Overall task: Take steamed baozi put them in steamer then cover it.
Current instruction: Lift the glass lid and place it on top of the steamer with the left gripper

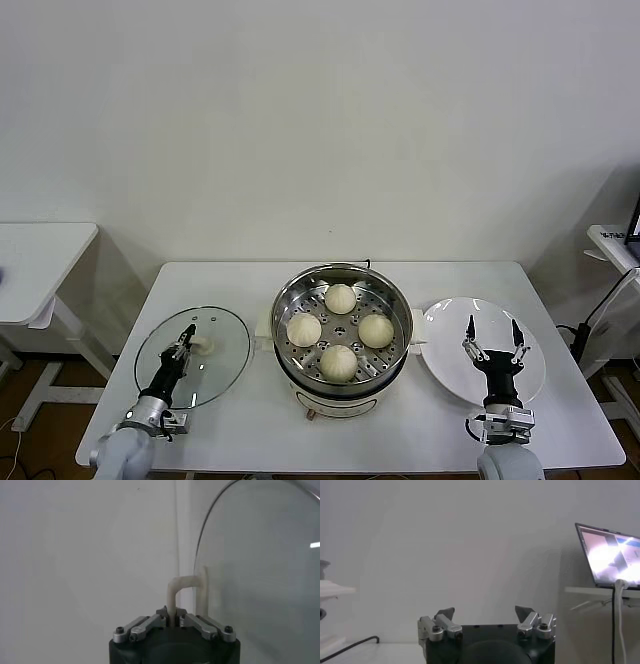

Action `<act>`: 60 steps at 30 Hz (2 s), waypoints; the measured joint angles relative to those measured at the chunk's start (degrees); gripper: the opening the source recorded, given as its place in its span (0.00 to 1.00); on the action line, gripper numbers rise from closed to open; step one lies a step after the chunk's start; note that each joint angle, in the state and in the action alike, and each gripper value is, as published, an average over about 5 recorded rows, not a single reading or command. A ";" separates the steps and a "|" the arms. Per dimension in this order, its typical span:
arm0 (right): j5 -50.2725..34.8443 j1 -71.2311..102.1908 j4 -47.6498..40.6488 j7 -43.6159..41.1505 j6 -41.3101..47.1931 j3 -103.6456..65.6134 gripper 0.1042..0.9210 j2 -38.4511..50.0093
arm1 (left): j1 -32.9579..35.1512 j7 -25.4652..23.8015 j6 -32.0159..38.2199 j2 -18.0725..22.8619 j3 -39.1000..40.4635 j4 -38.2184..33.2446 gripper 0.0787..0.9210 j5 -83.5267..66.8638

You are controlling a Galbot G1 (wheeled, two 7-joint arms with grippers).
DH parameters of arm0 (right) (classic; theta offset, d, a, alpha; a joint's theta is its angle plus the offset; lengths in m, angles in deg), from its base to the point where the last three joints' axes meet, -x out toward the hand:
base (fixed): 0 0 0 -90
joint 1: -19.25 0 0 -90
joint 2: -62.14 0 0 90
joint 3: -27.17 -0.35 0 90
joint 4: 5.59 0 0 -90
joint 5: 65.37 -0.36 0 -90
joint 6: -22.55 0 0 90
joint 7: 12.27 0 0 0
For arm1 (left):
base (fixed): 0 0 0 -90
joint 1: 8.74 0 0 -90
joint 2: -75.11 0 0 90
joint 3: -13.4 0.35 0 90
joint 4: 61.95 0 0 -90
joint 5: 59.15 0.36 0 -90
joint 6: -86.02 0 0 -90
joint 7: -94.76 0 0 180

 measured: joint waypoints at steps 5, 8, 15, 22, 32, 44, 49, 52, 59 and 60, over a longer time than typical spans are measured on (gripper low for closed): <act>0.09 -0.32 0.06 0.00 0.16 0.22 0.88 0.08 | 1.16 -1.14 -1.81 -1.13 -1.35 -5.29 0.13 -3.10; 0.12 -0.51 0.33 0.02 0.42 0.37 0.88 0.21 | 1.48 -2.24 -3.76 -1.96 -2.09 -9.82 0.13 -4.73; 0.16 -0.87 0.94 0.20 1.11 0.45 0.88 0.54 | 1.95 -5.92 -9.19 -2.92 -1.40 -22.23 0.13 -6.99; 0.21 -1.29 0.97 0.31 1.62 0.25 0.88 0.59 | 1.26 -10.52 -16.27 -2.51 5.34 -35.18 0.13 -7.60; 0.35 -2.13 0.27 0.33 1.84 -0.04 0.88 -0.10 | -3.42 -19.58 -29.77 0.96 23.18 -42.47 0.13 -3.88; 0.83 -3.15 -1.41 0.25 1.67 -0.04 0.88 -1.20 | -8.26 -30.99 -42.35 7.55 36.86 -39.73 0.13 6.56; 0.91 -3.48 -2.20 0.15 1.61 -0.14 0.88 -1.45 | -9.32 -33.24 -44.63 10.26 39.61 -37.37 0.13 10.35; 0.94 -3.66 -2.57 0.12 1.58 -0.23 0.88 -1.58 | -9.76 -34.07 -45.40 11.76 40.89 -35.93 0.13 12.34; 0.93 -3.90 -3.23 0.10 1.58 -0.42 0.88 -1.63 | -10.62 -35.12 -46.24 14.62 42.55 -32.87 0.13 16.28; 0.92 -3.93 -3.29 0.10 1.58 -0.45 0.88 -1.63 | -10.72 -35.17 -46.27 14.91 42.61 -32.44 0.13 16.80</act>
